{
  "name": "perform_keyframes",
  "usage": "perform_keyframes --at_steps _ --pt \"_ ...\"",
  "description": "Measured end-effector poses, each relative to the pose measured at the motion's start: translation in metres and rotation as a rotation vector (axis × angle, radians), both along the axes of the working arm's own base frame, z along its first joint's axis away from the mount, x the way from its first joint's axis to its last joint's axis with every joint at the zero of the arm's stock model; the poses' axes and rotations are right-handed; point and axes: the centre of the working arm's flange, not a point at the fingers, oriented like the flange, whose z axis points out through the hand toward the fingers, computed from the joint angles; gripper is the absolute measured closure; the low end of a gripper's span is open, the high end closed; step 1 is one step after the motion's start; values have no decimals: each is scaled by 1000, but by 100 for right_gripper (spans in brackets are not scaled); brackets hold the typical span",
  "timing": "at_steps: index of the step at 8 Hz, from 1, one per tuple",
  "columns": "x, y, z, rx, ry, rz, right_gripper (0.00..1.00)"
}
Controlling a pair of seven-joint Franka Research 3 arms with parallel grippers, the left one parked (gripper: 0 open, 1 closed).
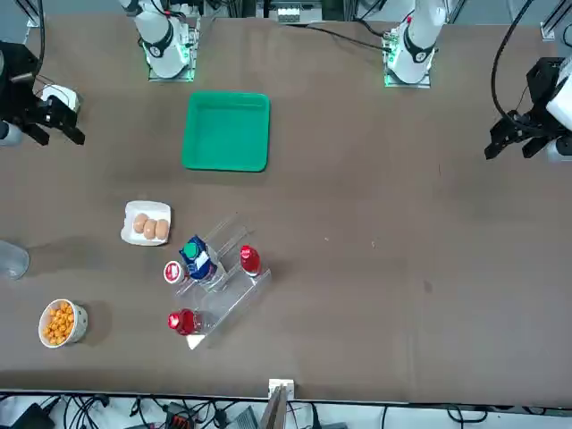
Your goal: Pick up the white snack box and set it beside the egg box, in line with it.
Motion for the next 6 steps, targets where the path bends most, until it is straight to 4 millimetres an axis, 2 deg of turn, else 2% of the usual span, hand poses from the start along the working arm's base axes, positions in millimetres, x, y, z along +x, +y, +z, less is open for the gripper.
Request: perform_keyframes --at_steps 3,4,6 --pt "-5 -2 -4 -2 49 -6 0" --pt "-16 -16 -9 -13 135 -36 0" --pt "-50 -78 -30 -49 384 -161 0"
